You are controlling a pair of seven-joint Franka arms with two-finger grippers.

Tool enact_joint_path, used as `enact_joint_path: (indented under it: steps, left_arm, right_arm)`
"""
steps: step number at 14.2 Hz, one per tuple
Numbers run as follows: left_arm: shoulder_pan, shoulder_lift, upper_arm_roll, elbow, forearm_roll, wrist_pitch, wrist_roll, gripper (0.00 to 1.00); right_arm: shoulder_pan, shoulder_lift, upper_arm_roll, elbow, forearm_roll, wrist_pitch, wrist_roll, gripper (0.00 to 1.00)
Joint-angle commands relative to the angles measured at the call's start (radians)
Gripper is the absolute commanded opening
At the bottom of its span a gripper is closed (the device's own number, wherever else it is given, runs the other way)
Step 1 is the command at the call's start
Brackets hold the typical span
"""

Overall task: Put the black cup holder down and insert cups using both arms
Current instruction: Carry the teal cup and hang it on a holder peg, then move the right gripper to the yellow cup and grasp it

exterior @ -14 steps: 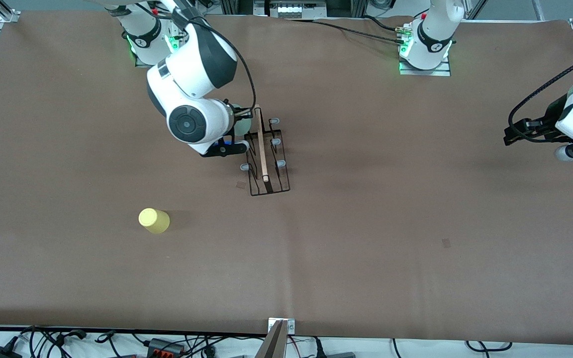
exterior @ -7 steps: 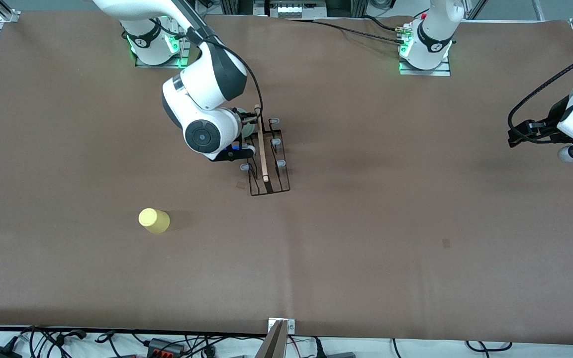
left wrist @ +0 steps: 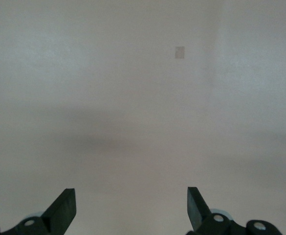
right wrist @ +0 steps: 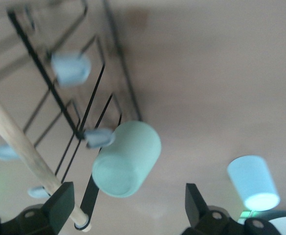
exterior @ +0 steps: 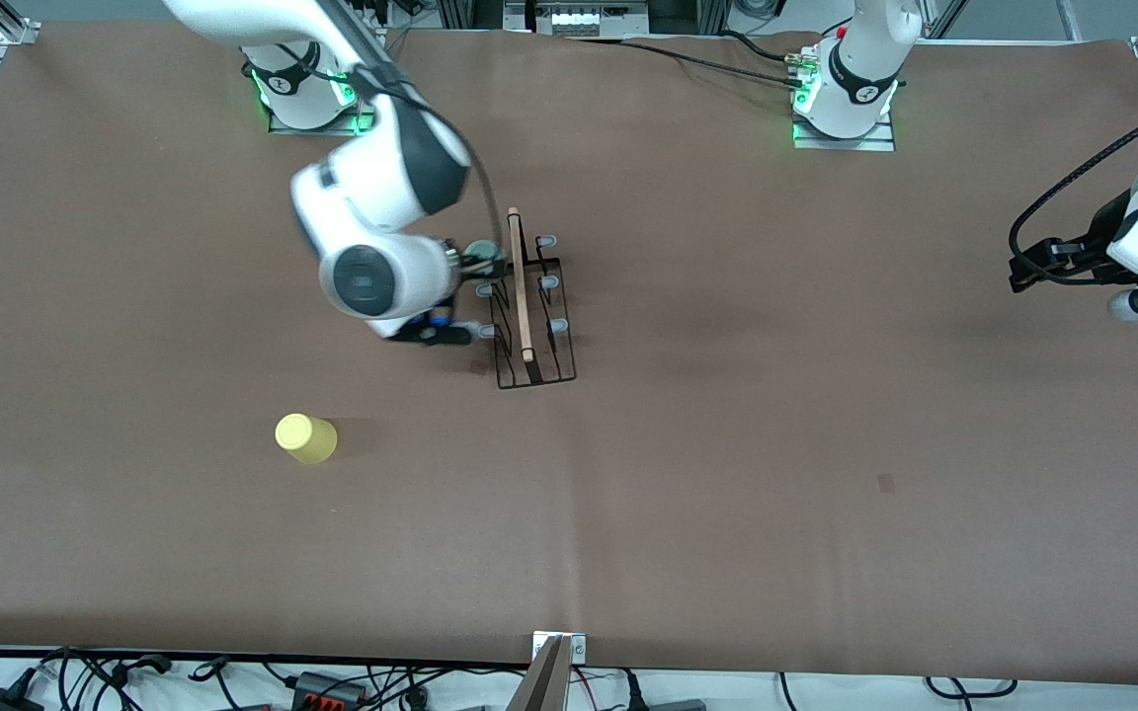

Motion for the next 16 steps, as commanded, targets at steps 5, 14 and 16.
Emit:
enact_joint_path:
  steps: [5,14,16]
  left_arm:
    - [0.001,-0.011,0.0,0.0,0.009,-0.013,-0.009,1.0]
    - [0.001,-0.011,0.0,0.0,0.009,-0.015,-0.009,1.0]
    - [0.001,-0.011,0.0,0.0,0.009,-0.015,-0.009,1.0]
  right_arm:
    - [-0.157,0.106,-0.131,0.077,-0.204,0.218,-0.039,1.0]
    - [-0.245,0.282,-0.128,0.149,-0.198,0.349,-0.26,1.0]
    - [-0.245,0.286,-0.128,0.148,-0.194,0.392,-0.255,1.0]
